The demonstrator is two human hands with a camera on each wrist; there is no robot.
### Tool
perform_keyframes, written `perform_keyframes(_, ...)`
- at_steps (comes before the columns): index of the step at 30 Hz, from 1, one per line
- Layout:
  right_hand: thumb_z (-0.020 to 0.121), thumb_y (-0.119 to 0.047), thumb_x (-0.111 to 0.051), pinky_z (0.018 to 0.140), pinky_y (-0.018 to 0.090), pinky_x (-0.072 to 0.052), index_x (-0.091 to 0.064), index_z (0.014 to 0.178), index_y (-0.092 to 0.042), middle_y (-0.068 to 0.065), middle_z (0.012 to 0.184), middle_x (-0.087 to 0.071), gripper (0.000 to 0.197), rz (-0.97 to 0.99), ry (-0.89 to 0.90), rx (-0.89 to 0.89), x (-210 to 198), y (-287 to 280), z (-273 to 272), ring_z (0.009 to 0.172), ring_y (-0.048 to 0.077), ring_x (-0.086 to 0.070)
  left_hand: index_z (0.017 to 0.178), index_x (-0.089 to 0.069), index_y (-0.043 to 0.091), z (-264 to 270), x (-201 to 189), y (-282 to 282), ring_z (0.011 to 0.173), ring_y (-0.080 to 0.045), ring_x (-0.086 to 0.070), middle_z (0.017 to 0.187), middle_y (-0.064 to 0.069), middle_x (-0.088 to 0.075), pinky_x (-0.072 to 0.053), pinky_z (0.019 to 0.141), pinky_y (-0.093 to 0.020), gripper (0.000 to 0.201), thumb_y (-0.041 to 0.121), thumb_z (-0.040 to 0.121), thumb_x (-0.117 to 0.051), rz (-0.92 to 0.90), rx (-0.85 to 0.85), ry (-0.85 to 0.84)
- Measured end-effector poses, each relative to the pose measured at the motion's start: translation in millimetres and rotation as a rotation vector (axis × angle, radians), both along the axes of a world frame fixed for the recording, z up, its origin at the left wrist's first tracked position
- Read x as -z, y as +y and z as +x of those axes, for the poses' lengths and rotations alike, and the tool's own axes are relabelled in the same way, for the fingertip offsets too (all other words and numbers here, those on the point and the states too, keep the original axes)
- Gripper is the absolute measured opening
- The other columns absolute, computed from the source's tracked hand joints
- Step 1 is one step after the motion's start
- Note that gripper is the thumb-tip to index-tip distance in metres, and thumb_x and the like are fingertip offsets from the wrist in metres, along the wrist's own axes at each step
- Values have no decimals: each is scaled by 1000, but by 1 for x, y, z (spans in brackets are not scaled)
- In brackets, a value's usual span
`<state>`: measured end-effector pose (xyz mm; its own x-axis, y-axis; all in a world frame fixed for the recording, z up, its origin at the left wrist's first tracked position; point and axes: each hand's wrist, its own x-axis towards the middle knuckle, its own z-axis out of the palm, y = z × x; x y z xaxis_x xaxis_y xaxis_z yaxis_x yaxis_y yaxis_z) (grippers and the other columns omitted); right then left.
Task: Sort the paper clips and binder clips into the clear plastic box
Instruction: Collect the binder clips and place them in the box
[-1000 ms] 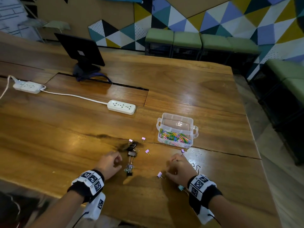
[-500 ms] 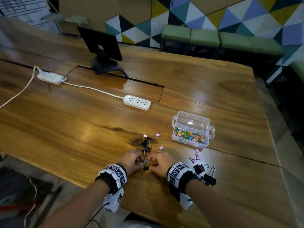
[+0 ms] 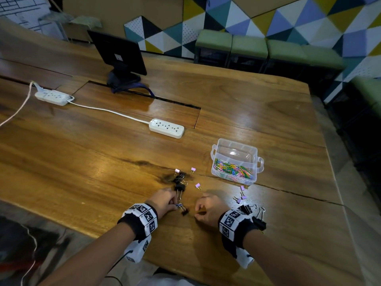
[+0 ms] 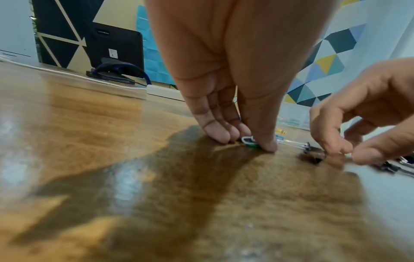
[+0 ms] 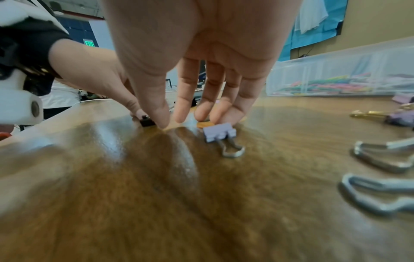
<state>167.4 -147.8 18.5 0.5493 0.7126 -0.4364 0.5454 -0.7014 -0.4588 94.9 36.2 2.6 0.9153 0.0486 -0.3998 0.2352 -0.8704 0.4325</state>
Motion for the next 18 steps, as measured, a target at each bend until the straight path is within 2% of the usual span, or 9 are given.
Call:
perform_keyframes(3, 81, -41, -64, 71, 24, -39, -58, 103, -22, -4, 103, -50, 29, -50, -12, -2, -4, 7, -3, 90, 12, -47, 107, -59, 12, 1, 1, -4, 98, -16, -53, 114, -4, -55, -41, 84, -25, 19, 21, 91, -58, 34, 30, 26)
perform_keyframes(6, 80, -46, -62, 72, 25, -39, -55, 111, -19, 1, 110, -53, 41, -88, -47, -10, -3, 21, -11, 92, 16, -49, 112, -55, 10, 0, 0, -8, 110, -21, -53, 122, -7, -52, -42, 92, -30, 22, 20, 93, -54, 83, 77, 34)
perform_keyframes(10, 83, -30, -62, 87, 30, -43, -55, 113, -15, 5, 123, -50, 34, -99, -44, -22, -2, 27, -19, 110, 24, -52, 116, -53, 8, 3, -1, -10, 113, -22, -53, 125, -9, -51, -42, 95, -31, 25, 18, 94, -51, 149, 121, 42)
perform_keyframes(14, 82, -22, -63, 102, 31, -36, -53, 116, -16, 5, 144, -35, 35, -169, -25, -39, -7, 14, -14, 125, 25, -42, 123, -50, 5, 9, -4, -9, 118, -28, -52, 129, -13, -50, -42, 97, -35, 30, 16, 96, -42, 240, 143, 58)
perform_keyframes(16, 82, -22, -62, 104, 32, -36, -53, 115, -19, 2, 143, -35, 35, -155, -35, 9, -7, 1, -10, 125, 22, -42, 123, -50, 5, 11, -6, -7, 118, -28, -52, 129, -13, -51, -43, 97, -36, 31, 16, 96, -41, 265, 164, 56)
perform_keyframes(18, 79, -23, -63, 104, 31, -39, -56, 110, -23, -2, 134, -41, 32, -98, -34, 79, -10, -14, -6, 120, 19, -44, 120, -53, 6, 13, -6, -4, 115, -26, -53, 126, -12, -53, -43, 95, -34, 28, 18, 96, -44, 233, 178, 58)
